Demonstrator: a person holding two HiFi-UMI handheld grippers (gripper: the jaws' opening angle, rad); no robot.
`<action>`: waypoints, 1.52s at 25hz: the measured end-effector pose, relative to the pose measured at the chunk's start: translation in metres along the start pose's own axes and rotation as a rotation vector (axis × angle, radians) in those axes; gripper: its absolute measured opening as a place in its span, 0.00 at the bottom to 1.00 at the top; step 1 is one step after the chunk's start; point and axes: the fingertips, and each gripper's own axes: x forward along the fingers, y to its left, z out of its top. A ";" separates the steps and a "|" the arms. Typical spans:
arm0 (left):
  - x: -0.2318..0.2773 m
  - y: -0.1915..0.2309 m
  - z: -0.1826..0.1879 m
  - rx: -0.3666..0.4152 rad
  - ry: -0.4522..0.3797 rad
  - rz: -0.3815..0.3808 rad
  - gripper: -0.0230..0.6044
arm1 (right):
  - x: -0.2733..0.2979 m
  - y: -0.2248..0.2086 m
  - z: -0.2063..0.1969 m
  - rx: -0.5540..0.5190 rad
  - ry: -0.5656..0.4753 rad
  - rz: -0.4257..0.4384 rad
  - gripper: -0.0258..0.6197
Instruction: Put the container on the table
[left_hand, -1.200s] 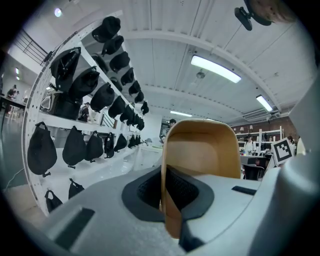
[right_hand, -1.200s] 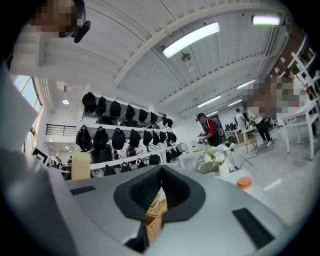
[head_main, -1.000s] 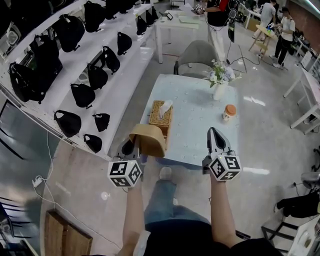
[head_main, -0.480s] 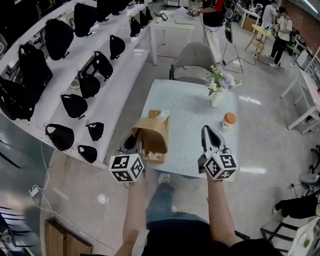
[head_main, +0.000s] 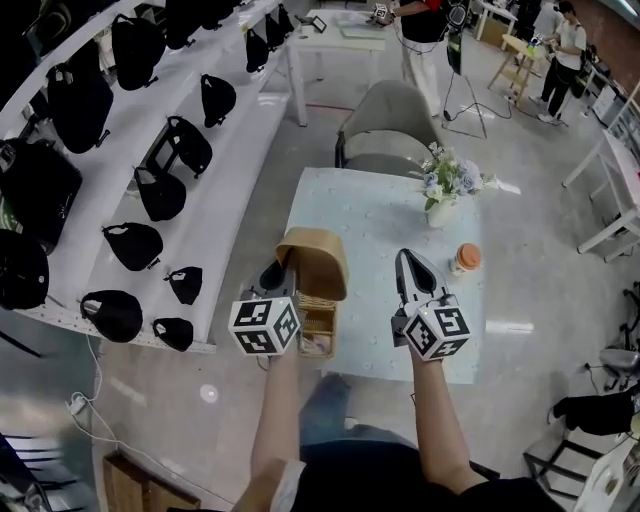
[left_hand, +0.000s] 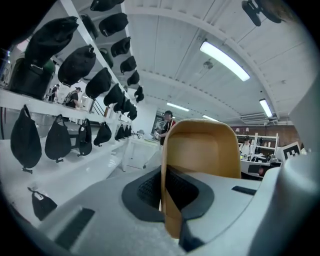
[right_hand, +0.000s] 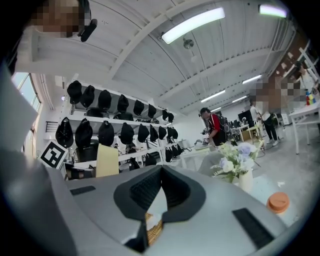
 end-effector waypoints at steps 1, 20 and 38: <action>0.010 0.004 0.003 -0.004 0.006 0.000 0.05 | 0.009 -0.001 0.001 0.002 0.003 0.000 0.04; 0.206 0.061 -0.015 -0.014 0.264 -0.052 0.05 | 0.163 -0.060 -0.032 -0.001 0.109 0.003 0.04; 0.314 0.094 -0.095 -0.074 0.512 -0.088 0.05 | 0.261 -0.104 -0.119 0.013 0.285 0.013 0.04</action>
